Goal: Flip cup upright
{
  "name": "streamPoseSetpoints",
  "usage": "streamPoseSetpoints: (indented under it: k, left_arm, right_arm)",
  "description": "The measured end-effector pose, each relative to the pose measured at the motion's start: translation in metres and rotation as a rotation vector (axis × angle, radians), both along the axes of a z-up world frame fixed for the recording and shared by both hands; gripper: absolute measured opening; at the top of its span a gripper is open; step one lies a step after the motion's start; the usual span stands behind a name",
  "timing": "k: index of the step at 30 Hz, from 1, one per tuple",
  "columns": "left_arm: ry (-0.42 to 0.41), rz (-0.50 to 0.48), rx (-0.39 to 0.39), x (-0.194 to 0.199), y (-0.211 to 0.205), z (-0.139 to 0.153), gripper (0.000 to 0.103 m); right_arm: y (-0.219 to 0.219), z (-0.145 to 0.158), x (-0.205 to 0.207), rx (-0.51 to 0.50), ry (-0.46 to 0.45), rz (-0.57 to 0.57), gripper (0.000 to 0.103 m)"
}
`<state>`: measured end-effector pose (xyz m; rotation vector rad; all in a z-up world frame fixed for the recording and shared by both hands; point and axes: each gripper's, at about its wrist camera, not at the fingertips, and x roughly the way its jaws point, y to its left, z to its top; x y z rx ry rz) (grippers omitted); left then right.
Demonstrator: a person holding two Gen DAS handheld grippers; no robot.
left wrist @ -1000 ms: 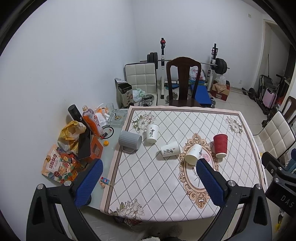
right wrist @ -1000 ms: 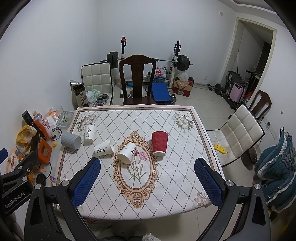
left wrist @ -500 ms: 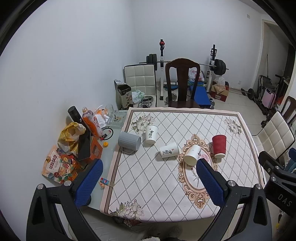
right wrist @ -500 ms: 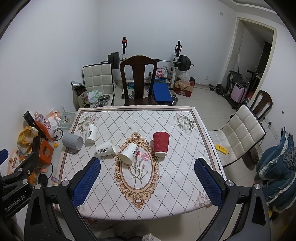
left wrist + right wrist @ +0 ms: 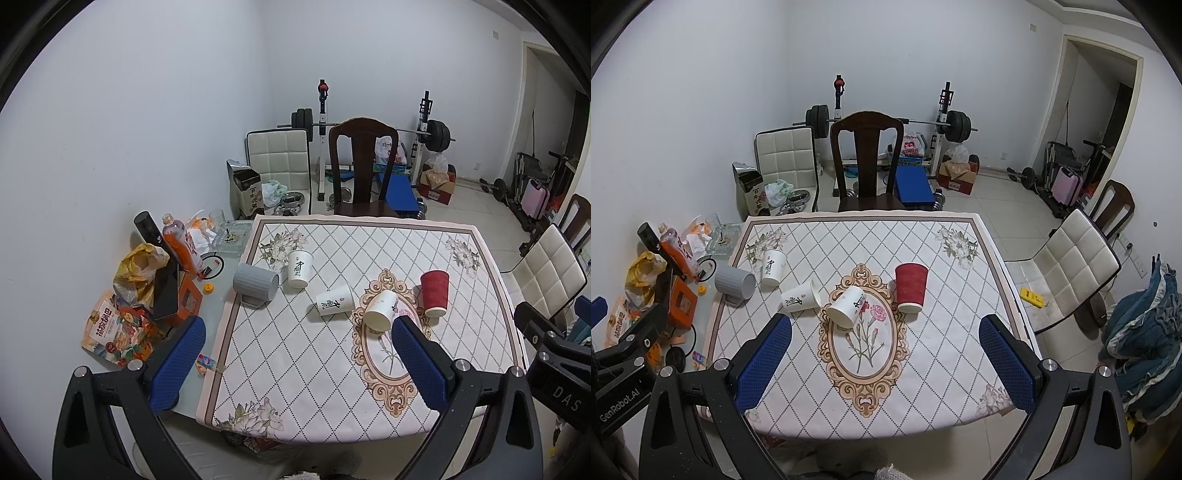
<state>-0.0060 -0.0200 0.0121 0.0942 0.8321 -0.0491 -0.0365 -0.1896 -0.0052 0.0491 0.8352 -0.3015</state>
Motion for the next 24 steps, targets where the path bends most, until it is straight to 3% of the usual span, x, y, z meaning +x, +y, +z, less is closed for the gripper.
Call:
streamPoseSetpoints:
  k: [16, 20, 24]
  left_arm:
    - [0.023, 0.023, 0.001, 0.003, -0.006, -0.003, 0.103]
    - [0.088, 0.071, 0.011, 0.015, -0.005, -0.027, 0.103]
    - [0.15, 0.141, 0.041, 0.026, 0.005, -0.062, 0.103]
  right_arm:
    - [0.0, 0.003, 0.011, 0.014, 0.01, 0.011, 0.102]
    - [-0.002, -0.013, 0.025, 0.038, 0.047, 0.03, 0.102]
    - [-0.002, -0.051, 0.047, 0.071, 0.134, 0.067, 0.102]
